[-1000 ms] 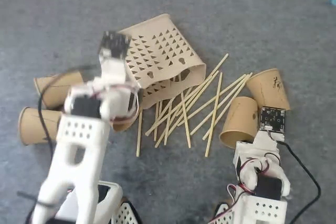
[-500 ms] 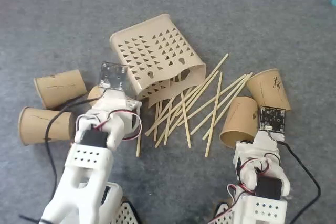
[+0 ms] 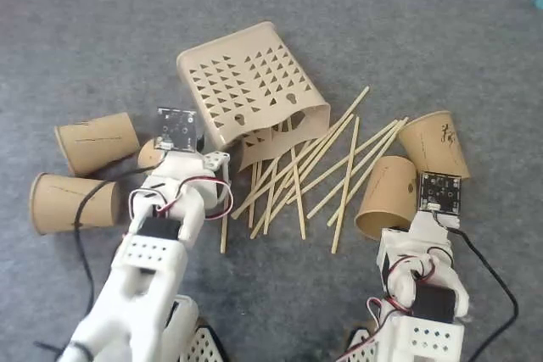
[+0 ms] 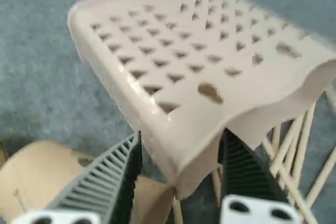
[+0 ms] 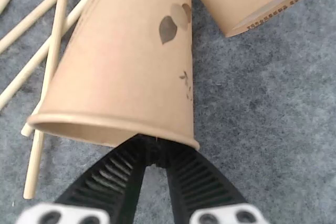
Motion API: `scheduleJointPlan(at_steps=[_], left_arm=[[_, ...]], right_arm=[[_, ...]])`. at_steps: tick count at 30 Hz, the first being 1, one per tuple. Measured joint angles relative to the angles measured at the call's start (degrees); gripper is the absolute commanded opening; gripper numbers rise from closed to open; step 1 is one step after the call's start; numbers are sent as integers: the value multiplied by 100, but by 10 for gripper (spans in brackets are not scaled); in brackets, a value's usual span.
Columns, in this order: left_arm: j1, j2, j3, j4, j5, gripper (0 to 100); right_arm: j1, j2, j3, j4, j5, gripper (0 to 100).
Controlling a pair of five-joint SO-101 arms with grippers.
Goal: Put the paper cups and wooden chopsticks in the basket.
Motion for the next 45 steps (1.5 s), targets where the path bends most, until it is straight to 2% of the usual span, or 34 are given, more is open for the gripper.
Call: scheduleJointPlan(at_steps=[5,10,12,15,21,28,31,35,45], left_arm=[[-185,1231,-651,0,-62,229],[-519,1442,-1099,141,-88,215],[-492,1459,-1152,193,-255,152],[-466,1459,-1196,193,-387,6],[-475,1609,-1196,-413,-404,12],[-492,2470,-1925,-325,-404,12],[-492,2954,-2760,334,-132,12],[-484,3754,-4431,1802,334,11],[-545,6954,-10171,6022,431,11]], right_arm=[[0,0,0,0,0,17],[0,0,0,0,0,17],[0,0,0,0,0,17],[0,0,0,0,0,17],[0,0,0,0,0,17],[0,0,0,0,0,17],[0,0,0,0,0,17],[0,0,0,0,0,17],[0,0,0,0,0,17]])
